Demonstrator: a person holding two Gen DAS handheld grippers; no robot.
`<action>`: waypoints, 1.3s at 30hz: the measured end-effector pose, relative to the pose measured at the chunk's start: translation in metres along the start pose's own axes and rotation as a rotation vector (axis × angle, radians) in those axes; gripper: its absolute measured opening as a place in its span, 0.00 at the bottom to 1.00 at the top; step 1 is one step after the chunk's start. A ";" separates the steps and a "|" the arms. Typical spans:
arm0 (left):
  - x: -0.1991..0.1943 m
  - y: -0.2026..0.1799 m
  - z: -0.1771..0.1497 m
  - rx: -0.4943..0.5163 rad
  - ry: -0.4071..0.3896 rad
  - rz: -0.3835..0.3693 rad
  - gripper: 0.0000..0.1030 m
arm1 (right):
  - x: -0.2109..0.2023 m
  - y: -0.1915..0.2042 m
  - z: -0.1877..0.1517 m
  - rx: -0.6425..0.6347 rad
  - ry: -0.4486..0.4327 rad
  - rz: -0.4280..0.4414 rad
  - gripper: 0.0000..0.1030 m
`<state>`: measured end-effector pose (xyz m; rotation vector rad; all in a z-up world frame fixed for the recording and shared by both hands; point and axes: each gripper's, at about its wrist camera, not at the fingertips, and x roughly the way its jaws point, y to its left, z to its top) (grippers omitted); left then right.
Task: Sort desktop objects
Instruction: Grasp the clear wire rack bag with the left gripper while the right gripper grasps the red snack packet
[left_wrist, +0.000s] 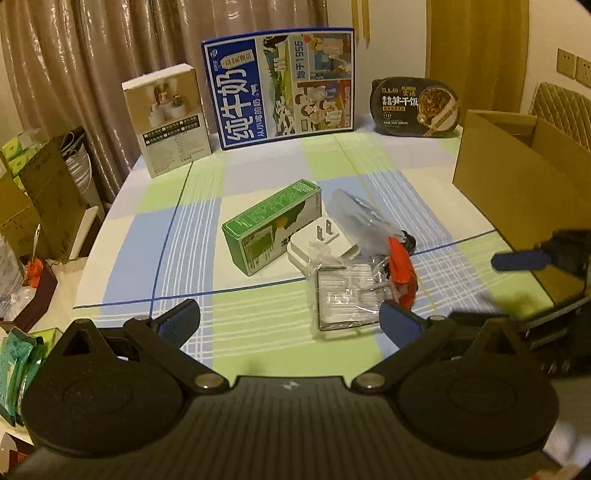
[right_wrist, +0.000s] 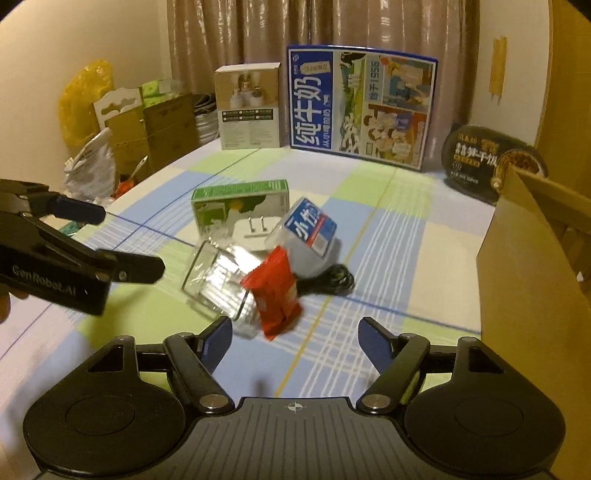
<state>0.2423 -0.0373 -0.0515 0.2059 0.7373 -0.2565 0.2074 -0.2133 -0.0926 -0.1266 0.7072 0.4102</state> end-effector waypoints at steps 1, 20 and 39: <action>0.003 0.000 0.001 -0.004 0.000 -0.009 0.98 | 0.002 0.000 0.000 -0.005 0.003 0.001 0.71; 0.034 -0.004 -0.004 0.075 0.020 -0.020 0.98 | 0.044 0.009 0.004 -0.145 -0.015 -0.009 0.48; 0.045 -0.007 -0.013 0.103 0.056 -0.038 0.98 | 0.070 0.004 0.001 -0.219 -0.022 0.093 0.43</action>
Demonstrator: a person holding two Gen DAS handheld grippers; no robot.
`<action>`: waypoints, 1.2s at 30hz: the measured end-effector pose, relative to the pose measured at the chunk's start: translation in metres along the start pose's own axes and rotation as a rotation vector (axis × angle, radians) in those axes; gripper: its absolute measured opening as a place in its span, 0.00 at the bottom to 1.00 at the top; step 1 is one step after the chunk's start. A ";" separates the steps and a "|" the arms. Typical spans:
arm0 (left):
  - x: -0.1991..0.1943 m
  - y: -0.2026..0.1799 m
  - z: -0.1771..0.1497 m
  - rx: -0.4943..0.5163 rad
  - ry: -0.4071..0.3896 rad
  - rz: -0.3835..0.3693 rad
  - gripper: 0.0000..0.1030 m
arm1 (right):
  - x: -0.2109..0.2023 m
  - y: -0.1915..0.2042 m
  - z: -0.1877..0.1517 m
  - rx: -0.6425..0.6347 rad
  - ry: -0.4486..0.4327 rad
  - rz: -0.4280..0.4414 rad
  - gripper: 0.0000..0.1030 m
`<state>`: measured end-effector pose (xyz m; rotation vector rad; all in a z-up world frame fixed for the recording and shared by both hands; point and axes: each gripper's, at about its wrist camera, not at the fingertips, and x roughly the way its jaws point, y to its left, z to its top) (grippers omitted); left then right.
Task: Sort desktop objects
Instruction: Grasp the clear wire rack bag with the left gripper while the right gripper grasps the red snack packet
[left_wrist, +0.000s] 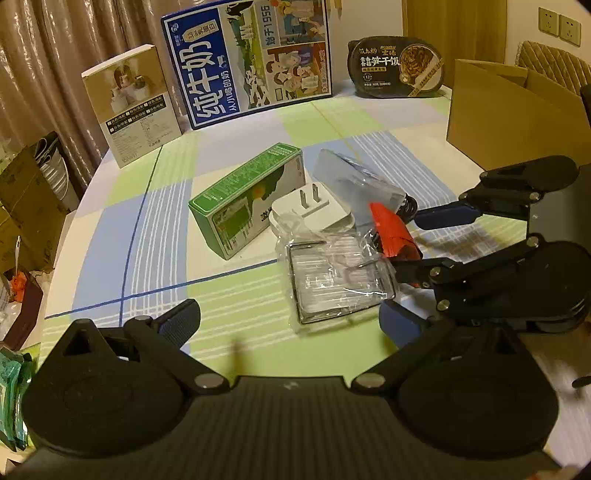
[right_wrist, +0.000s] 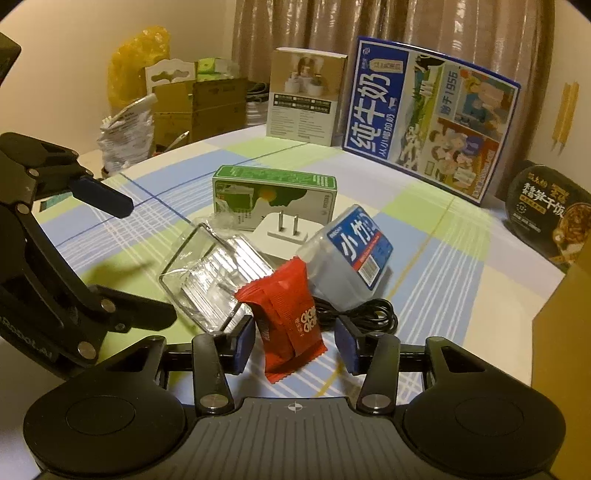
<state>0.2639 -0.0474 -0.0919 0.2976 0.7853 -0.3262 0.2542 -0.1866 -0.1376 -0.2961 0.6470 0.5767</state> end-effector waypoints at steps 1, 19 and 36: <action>0.001 0.000 0.000 0.001 0.001 -0.002 0.98 | 0.001 0.000 0.000 0.000 -0.001 0.002 0.41; 0.016 -0.025 0.007 0.015 -0.028 -0.012 0.98 | -0.017 -0.047 0.002 0.268 0.081 -0.085 0.25; 0.026 -0.030 0.008 0.002 0.003 -0.037 0.68 | -0.008 -0.054 -0.010 0.253 0.023 -0.063 0.62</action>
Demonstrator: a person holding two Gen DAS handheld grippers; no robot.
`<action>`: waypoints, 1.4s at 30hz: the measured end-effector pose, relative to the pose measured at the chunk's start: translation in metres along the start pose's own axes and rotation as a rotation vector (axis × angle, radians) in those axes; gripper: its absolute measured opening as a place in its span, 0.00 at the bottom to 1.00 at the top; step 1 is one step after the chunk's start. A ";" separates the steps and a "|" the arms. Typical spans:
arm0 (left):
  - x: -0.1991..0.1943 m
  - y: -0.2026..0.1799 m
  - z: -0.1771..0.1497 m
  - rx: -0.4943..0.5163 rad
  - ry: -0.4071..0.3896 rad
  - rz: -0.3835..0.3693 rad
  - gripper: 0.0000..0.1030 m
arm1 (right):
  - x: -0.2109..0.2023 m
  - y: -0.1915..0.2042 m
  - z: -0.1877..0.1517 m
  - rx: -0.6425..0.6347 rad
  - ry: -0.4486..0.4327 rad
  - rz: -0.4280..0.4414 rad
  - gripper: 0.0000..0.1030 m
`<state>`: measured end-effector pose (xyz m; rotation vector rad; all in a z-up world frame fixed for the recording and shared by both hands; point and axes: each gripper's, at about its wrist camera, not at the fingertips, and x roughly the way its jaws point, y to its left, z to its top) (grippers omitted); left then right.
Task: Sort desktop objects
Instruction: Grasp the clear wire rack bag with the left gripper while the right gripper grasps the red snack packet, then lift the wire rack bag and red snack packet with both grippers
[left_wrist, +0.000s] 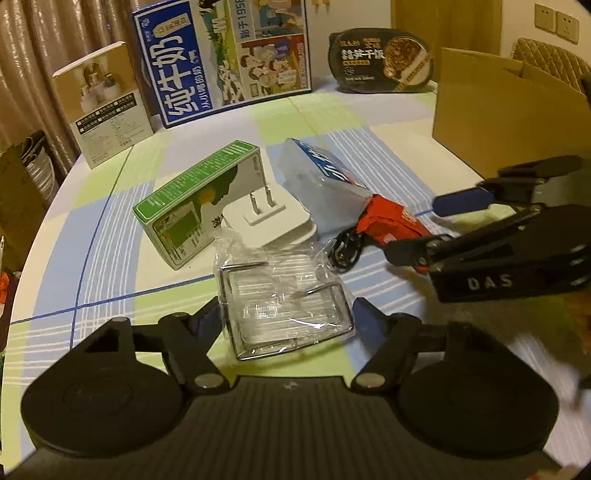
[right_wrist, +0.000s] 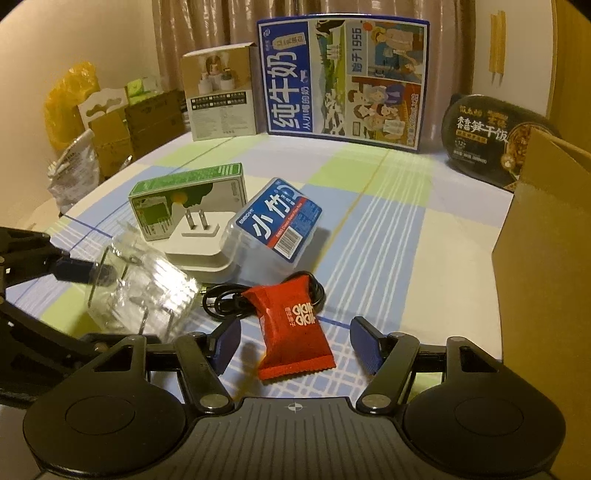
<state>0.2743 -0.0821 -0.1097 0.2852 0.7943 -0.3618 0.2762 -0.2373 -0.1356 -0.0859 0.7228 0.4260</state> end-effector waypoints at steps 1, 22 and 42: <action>-0.001 0.001 -0.001 0.002 0.002 -0.014 0.68 | 0.000 -0.001 0.000 0.002 -0.004 0.006 0.59; -0.025 -0.009 -0.007 0.113 -0.037 -0.047 0.82 | -0.060 0.019 -0.039 0.092 0.129 -0.089 0.31; -0.005 -0.004 -0.011 0.050 0.009 -0.014 0.67 | -0.066 0.026 -0.054 0.062 0.094 -0.070 0.58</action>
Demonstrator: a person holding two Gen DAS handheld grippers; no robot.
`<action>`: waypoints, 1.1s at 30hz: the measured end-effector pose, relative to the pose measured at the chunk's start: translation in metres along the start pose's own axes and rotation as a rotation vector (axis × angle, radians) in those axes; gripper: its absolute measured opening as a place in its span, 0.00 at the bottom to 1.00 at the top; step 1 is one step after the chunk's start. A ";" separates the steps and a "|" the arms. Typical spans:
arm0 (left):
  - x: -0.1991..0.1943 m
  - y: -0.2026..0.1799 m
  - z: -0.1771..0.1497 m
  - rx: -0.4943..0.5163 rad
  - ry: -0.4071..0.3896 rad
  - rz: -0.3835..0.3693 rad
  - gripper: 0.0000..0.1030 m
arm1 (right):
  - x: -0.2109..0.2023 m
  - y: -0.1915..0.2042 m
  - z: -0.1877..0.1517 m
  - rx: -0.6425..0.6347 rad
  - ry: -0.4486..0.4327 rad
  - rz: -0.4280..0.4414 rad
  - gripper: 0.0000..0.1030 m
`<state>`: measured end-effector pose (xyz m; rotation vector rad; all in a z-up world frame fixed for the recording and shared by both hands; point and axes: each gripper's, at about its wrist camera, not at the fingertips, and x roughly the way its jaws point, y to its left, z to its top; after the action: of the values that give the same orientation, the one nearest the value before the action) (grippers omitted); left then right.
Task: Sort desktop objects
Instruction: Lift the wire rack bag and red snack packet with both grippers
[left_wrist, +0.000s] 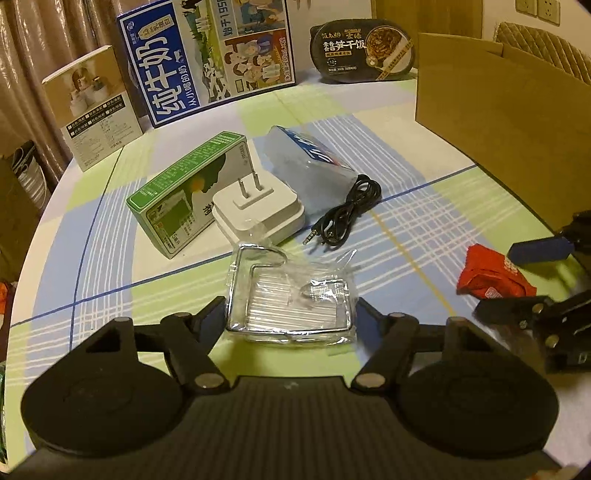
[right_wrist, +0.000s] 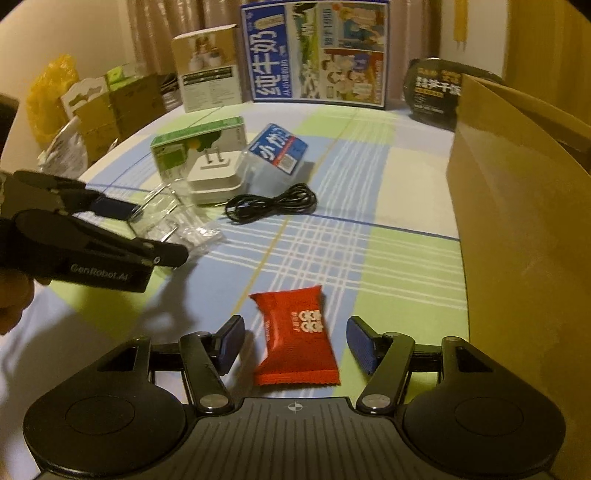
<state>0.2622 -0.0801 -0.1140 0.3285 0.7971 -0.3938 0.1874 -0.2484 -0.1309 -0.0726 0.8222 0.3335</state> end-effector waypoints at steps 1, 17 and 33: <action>0.000 0.000 0.000 0.001 0.000 0.000 0.67 | 0.000 0.002 0.000 -0.011 0.002 -0.002 0.58; 0.002 0.002 -0.002 0.020 -0.030 0.032 0.66 | 0.004 0.007 0.001 -0.018 0.007 -0.005 0.57; -0.017 0.004 0.006 0.003 -0.024 0.014 0.62 | 0.000 0.006 0.004 -0.014 0.006 -0.022 0.24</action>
<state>0.2574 -0.0753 -0.0967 0.3315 0.7702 -0.3854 0.1880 -0.2417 -0.1274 -0.0961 0.8246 0.3188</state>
